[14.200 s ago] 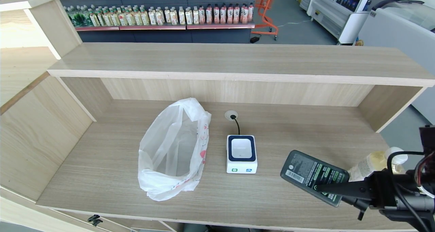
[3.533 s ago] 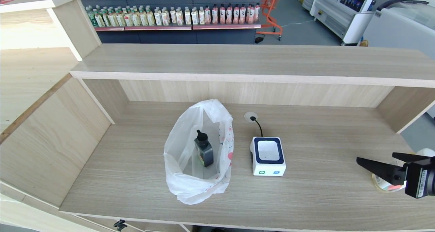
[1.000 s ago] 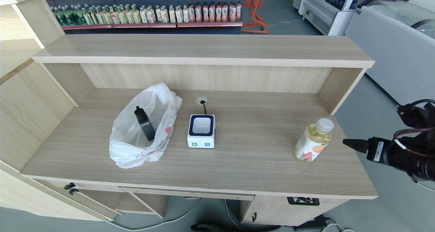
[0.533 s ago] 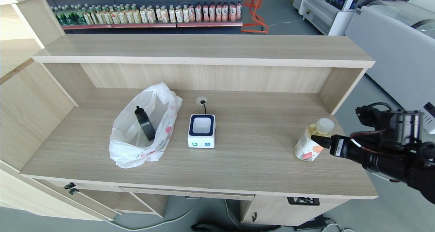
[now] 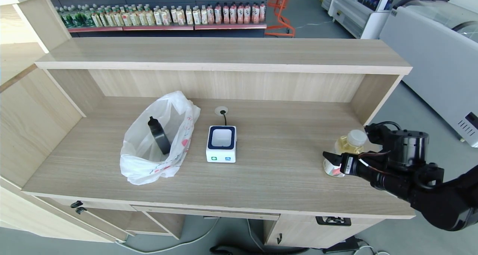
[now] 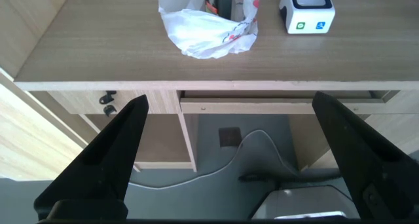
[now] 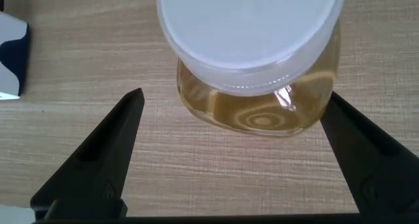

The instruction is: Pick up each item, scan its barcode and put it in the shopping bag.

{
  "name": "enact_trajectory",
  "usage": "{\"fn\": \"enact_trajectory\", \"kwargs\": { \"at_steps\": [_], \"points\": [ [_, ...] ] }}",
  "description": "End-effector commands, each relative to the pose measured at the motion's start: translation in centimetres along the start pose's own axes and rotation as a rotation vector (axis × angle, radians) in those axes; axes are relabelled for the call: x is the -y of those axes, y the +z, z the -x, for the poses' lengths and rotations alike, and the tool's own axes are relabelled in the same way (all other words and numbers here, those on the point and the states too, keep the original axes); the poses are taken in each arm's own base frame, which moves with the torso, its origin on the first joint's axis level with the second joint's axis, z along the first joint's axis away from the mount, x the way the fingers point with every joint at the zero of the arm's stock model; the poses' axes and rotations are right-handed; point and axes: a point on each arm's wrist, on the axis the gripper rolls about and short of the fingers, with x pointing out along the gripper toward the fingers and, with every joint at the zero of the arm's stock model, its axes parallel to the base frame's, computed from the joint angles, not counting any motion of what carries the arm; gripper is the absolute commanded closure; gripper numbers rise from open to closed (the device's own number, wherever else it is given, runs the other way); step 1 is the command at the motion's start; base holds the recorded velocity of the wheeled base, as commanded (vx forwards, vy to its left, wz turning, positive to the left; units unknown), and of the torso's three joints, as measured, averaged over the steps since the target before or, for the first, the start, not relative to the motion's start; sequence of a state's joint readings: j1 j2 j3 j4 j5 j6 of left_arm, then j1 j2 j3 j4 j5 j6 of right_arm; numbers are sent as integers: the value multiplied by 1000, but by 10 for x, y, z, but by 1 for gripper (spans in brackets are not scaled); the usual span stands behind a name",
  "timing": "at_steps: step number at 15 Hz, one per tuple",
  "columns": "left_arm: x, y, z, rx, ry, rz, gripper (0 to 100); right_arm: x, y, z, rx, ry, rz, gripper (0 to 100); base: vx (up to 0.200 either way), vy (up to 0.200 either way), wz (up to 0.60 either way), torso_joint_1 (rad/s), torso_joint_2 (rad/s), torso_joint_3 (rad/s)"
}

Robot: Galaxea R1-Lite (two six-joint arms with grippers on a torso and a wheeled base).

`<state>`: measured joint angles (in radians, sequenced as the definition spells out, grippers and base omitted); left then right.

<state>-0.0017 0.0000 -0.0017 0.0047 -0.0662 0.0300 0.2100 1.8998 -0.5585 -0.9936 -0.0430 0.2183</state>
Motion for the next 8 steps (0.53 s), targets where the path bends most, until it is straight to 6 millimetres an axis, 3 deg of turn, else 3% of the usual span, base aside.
{"fn": "enact_trajectory", "kwargs": {
  "at_steps": [1, 8],
  "points": [
    [0, 0, 0, -2, 0, -1, 0, -4, -12, -16, -20, 14, 29, 0, 0, 0, 0, 0, 0, 0],
    [0, 0, 0, -2, 0, -1, 0, -18, 3, -45, 90, 62, 98, 0, 0, 0, 0, 0, 0, 0]
  ]
}}
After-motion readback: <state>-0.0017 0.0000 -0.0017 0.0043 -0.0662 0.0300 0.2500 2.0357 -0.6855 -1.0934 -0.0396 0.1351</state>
